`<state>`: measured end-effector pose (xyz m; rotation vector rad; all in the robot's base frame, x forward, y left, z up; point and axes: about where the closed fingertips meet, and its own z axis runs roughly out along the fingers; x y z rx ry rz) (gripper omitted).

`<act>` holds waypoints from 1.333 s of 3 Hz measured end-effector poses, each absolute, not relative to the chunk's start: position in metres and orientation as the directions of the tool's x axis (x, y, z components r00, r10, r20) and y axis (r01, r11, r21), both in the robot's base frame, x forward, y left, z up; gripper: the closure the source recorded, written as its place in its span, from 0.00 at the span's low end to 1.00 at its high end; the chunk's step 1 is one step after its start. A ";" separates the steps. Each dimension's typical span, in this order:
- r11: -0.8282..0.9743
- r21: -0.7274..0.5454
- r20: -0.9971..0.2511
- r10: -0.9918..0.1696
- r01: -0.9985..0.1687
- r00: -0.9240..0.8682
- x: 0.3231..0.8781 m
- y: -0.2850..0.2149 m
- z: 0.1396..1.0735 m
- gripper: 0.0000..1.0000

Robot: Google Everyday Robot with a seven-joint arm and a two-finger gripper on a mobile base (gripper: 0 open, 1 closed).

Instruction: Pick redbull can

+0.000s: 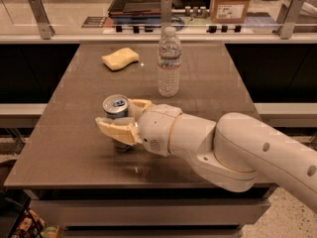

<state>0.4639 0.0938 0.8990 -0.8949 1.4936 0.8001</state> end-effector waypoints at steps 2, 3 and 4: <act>0.470 -0.009 -0.994 -0.098 -0.883 -0.042 0.462 0.097 0.901 1.00; 0.462 -0.016 -0.995 -0.094 -0.887 -0.032 0.463 0.096 0.902 1.00; 0.438 -0.050 -0.996 -0.093 -0.898 0.010 0.469 0.083 0.912 1.00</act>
Offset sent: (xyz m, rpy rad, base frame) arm -0.0007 0.0015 0.0007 -0.0015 -0.0017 0.0024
